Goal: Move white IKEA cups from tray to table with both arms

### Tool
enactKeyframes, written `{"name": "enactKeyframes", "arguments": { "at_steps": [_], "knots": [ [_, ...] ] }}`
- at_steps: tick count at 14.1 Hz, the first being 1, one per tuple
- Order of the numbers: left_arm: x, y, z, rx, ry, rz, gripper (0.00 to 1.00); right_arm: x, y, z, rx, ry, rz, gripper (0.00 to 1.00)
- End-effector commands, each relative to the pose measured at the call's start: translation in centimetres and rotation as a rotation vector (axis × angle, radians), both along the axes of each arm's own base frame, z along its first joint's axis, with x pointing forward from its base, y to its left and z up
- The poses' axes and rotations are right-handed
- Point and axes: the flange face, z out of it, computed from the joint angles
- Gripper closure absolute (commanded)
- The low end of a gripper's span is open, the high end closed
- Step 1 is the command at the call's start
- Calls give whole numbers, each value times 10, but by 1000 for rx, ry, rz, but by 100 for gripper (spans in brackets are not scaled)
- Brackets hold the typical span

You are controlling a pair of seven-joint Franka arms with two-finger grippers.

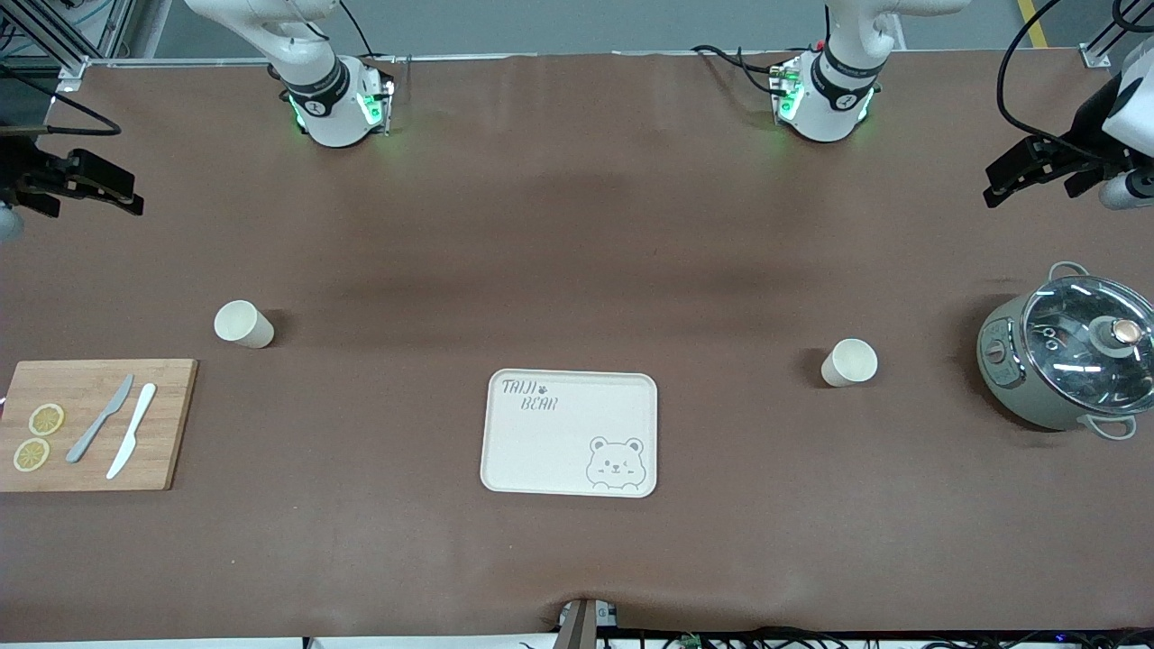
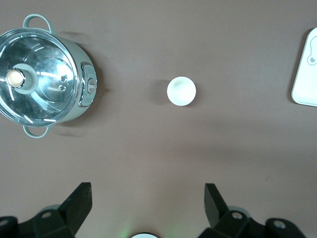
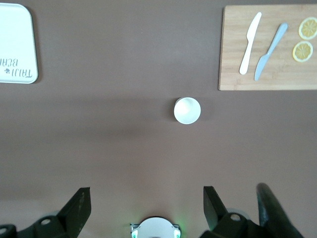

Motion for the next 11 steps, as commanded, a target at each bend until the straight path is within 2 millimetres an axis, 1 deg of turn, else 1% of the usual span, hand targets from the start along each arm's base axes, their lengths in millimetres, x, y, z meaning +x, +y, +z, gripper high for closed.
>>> {"name": "enactKeyframes", "arguments": {
  "at_steps": [1, 2, 6, 7, 8, 9, 10, 11],
  "knots": [
    [-2, -1, 3, -18, -14, -22, 0, -21, 4, -9, 0, -18, -69, 0],
    [-1, -1, 5, -18, -18, -24, 0, -24, -1, -14, 1, -15, -78, 0],
    [-1, -1, 5, -18, -18, -24, 0, -26, -1, -16, 15, -9, -81, 0],
    [-1, -1, 4, -18, -18, -22, 0, -24, -6, -16, 15, -12, -90, 0],
    [-1, 0, 4, -18, -18, -21, 0, -21, -7, -7, 16, -36, -91, 0],
    [-1, 1, 5, -19, -20, -19, 0, -19, -2, 8, 14, -65, -76, 0],
    [-2, 1, 5, -20, -18, -19, 0, -16, 3, 16, 1, -81, -63, 0],
    [-2, 0, 4, -20, -17, -21, 0, -16, 11, 21, 1, -92, -48, 0]
  ]
}}
